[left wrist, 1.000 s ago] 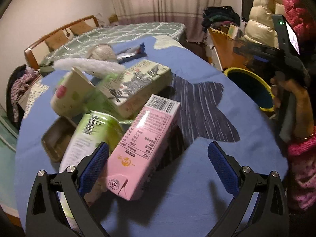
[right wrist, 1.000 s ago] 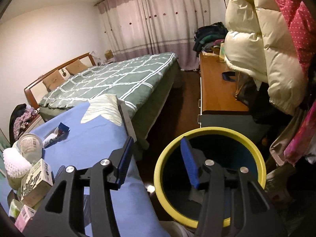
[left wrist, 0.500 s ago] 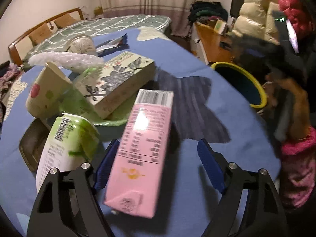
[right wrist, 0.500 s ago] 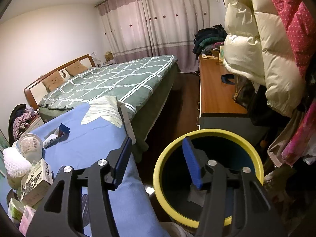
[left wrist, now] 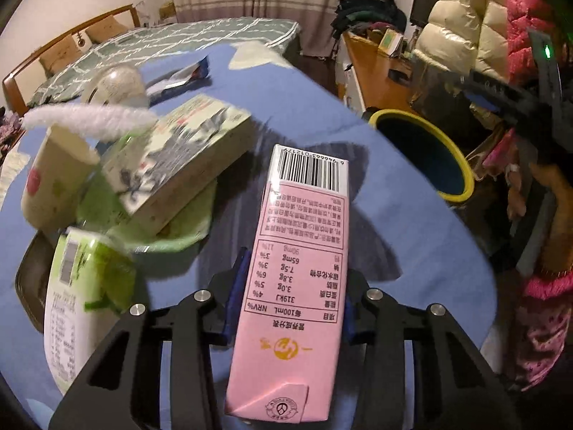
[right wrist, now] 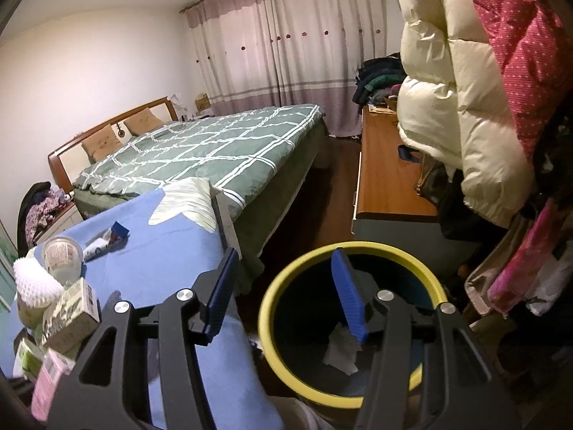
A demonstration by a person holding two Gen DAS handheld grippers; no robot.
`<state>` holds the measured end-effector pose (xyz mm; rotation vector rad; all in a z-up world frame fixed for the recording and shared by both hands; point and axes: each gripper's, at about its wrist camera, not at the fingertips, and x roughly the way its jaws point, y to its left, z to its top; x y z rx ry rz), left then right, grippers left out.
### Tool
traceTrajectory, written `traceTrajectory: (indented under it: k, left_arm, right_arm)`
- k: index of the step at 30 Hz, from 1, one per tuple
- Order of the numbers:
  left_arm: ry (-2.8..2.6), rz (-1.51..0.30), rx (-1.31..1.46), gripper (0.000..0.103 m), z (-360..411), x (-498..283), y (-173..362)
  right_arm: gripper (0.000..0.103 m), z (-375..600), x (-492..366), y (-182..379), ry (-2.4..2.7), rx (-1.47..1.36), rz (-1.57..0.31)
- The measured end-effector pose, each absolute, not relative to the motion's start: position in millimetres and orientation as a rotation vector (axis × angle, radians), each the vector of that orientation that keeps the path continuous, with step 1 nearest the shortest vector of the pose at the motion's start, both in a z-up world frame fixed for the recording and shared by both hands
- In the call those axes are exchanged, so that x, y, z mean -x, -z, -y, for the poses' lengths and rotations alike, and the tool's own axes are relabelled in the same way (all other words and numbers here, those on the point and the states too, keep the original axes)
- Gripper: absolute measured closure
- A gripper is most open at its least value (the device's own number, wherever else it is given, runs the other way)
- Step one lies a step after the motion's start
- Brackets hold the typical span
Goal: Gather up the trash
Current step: 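Open the right tool over the bin while the left tool grasps the pink juice carton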
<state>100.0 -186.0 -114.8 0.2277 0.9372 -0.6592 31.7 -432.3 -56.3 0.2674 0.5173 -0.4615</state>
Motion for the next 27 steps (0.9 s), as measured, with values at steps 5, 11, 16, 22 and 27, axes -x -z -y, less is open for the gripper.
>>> traceTrajectory:
  k: [5, 11, 16, 22, 27]
  left_arm:
    - [0.701, -0.918, -0.230, 0.061, 220.6, -104.1, 97.4]
    - [0.794, -0.899, -0.248, 0.061, 291.9, -113.8, 77.6]
    - [0.855, -0.907, -0.251, 0.061, 353.3, -129.5, 72.3]
    - [0.886, -0.970, -0.269, 0.061, 422.5, -149.2, 93.5]
    - [0.876, -1.015, -0.300, 0.060, 468.0, -157.5, 119.3]
  right_arm:
    - [0.051, 445.2, -5.6, 58.9, 0.483, -0.257, -0.541]
    - [0.051, 461.2, 26.5, 57.0, 0.517, -0.241, -0.555]
    - [0.051, 468.3, 44.5, 55.5, 0.533, -0.228, -0.560]
    - [0.051, 479.9, 57.5, 57.1, 0.556, -0.241, -0.567]
    - [0.051, 491.4, 67.1, 58.1, 0.590, -0.255, -0.567]
